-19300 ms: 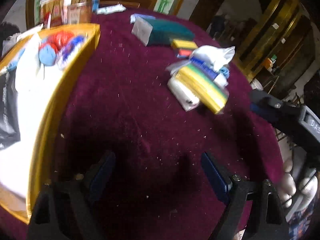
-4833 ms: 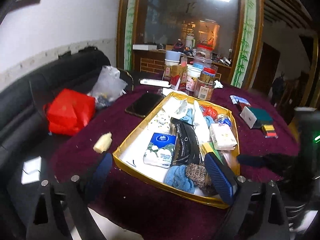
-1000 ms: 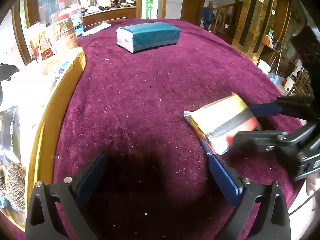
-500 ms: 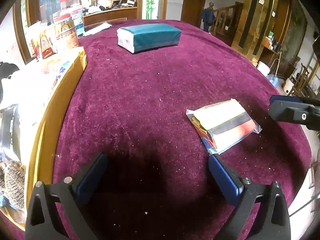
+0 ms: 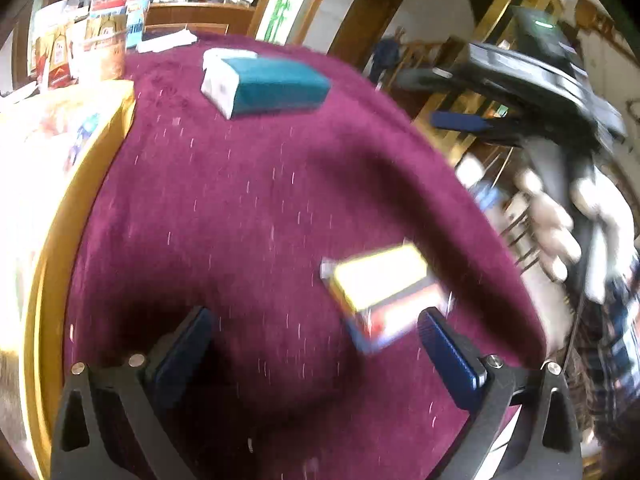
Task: Organize soft objects
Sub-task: 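Grasp the red packet with the gold emblem with the right gripper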
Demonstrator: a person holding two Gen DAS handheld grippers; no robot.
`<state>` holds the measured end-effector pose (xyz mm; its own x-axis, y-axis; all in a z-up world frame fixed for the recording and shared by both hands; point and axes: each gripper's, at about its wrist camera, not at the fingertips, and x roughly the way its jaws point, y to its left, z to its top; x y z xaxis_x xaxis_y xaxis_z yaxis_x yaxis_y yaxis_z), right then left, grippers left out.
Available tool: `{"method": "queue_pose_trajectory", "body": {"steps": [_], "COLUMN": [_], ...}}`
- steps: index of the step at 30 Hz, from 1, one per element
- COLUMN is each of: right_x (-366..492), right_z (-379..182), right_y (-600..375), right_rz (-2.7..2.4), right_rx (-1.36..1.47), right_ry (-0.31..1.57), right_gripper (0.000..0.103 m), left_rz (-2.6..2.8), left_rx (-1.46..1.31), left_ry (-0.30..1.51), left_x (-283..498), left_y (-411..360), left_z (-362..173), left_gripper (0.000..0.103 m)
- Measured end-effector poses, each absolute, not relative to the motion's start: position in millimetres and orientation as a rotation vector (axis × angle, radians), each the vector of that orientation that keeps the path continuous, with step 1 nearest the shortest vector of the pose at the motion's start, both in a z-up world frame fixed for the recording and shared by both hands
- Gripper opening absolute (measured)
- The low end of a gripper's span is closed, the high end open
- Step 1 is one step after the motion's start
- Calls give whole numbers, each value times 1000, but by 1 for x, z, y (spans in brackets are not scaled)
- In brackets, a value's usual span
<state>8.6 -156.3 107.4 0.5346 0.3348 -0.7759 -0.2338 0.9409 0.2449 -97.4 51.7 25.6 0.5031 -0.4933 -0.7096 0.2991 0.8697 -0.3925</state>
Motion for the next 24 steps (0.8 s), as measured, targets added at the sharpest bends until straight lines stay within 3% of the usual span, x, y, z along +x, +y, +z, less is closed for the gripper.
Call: {"method": "queue_pose_trajectory", "body": {"steps": [6, 14, 24], "right_x": [138, 294, 314], "right_z": [123, 88, 50], "right_y": [-115, -52, -1], "right_rz": [338, 223, 241], "right_rx": [131, 150, -220], "right_ry": [1030, 1190, 1269], "right_gripper": [80, 80, 80], "left_rz": [-557, -596, -633], "left_rx": [-309, -369, -472], "left_ry": [940, 926, 928], "left_x": [-72, -69, -61], "left_y": [59, 66, 78], "left_z": [13, 10, 9], "left_gripper": [102, 102, 102]}}
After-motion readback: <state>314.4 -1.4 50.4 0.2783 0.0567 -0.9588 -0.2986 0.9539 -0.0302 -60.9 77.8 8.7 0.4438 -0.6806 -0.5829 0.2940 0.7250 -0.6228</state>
